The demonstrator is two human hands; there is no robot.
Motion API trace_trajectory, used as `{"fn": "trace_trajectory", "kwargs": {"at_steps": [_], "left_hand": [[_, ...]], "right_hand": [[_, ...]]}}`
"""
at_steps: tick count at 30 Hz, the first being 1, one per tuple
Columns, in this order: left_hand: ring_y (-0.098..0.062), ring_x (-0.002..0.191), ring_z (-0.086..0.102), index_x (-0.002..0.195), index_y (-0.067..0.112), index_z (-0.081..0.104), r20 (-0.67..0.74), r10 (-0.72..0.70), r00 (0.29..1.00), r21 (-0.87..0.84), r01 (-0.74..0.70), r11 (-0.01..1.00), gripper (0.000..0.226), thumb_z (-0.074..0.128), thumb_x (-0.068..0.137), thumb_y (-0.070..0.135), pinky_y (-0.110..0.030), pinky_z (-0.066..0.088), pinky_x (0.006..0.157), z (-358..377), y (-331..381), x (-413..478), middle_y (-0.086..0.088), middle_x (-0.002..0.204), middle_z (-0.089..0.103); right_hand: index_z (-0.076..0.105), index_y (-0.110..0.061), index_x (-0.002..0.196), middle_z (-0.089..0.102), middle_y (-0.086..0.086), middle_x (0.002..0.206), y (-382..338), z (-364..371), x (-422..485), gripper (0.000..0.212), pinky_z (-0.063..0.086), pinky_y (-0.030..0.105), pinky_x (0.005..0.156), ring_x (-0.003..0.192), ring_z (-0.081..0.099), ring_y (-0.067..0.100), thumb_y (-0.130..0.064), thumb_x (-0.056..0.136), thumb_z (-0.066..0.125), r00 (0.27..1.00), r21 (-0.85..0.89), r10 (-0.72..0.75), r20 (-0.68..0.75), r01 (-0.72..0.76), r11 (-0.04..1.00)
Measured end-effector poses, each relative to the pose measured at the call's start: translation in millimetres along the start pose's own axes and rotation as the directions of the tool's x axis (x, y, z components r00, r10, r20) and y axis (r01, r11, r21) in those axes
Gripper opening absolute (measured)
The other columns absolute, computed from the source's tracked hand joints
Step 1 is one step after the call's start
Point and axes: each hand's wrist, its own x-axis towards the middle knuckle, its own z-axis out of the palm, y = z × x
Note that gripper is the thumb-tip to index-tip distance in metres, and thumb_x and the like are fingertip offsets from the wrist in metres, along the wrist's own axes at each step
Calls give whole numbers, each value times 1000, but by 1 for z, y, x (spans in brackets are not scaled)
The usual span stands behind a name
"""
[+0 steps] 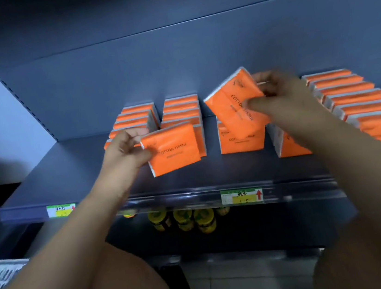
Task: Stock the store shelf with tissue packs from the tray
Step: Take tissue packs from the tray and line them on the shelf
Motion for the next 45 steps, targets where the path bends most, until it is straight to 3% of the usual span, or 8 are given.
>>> {"fn": "trace_trajectory", "kwargs": {"at_steps": [3, 7, 12, 15, 19, 29, 40, 45], "left_hand": [[-19, 96, 64, 104, 19, 66, 52, -13, 999, 18, 12, 1000, 37, 69, 70, 2, -45, 50, 91, 4, -3, 9, 1, 104, 71], [-20, 95, 65, 104, 20, 67, 111, -34, 993, 53, 28, 998, 38, 69, 71, 2, -40, 54, 90, 15, -1, 19, 1, 105, 72], [-14, 87, 65, 107, 18, 66, 125, -48, 991, 128, 32, 991, 43, 62, 85, -19, -23, 54, 72, 25, 0, 32, -2, 103, 69], [-9, 81, 65, 106, 17, 66, 128, -58, 990, 152, 38, 988, 43, 62, 84, -20, -22, 54, 71, 29, 3, 31, -1, 99, 69], [-14, 86, 67, 103, 17, 66, 96, -88, 992, 148, 74, 986, 43, 62, 82, -20, -30, 56, 79, 30, 1, 27, -5, 102, 68], [-19, 98, 69, 108, 17, 68, 63, -180, 982, 146, 169, 975, 43, 64, 82, -17, -28, 54, 77, 34, 1, 10, -4, 108, 70], [-24, 108, 70, 110, 17, 68, 65, -215, 974, 144, 204, 968, 43, 66, 81, -16, -33, 56, 83, 39, -2, 12, -8, 117, 70], [-25, 109, 70, 110, 17, 68, 66, -208, 976, 141, 198, 970, 43, 66, 82, -16, -32, 56, 84, 37, 0, 12, -9, 118, 70]], "right_hand": [[67, -25, 109, 77, -5, 98, -1, -4, 2, 35, 61, 41, 89, 92, 74, 9, -6, 82, 78, 999, -196, -12, 48, 21, 980], [67, -28, 112, 70, -12, 101, 2, -8, -1, 41, 46, 12, 78, 93, 65, 5, -11, 78, 82, 990, -495, -82, 119, 130, 859], [72, -21, 107, 62, -5, 102, 16, -9, 0, 37, 36, 26, 77, 95, 56, 13, -10, 74, 84, 965, -684, -118, 232, 249, 686], [73, -19, 111, 60, -1, 102, 23, -7, 2, 40, 36, 28, 77, 95, 54, 16, -9, 74, 84, 957, -713, -122, 264, 279, 643], [73, -18, 115, 64, 4, 107, 31, -1, 2, 44, 37, 29, 81, 103, 58, 25, -9, 73, 82, 941, -746, -112, 318, 321, 583], [68, -20, 130, 61, 9, 116, 33, 17, -4, 54, 52, 46, 92, 115, 53, 33, -15, 76, 77, 949, -849, -72, 307, 308, 430], [57, -16, 136, 59, 10, 126, 29, 25, -8, 60, 48, 47, 100, 121, 49, 33, -14, 79, 75, 960, -879, -50, 274, 271, 392], [66, -14, 130, 64, 9, 122, 30, 32, -12, 52, 46, 49, 103, 122, 52, 35, -17, 78, 70, 951, -838, -160, 264, 309, 450]]}}
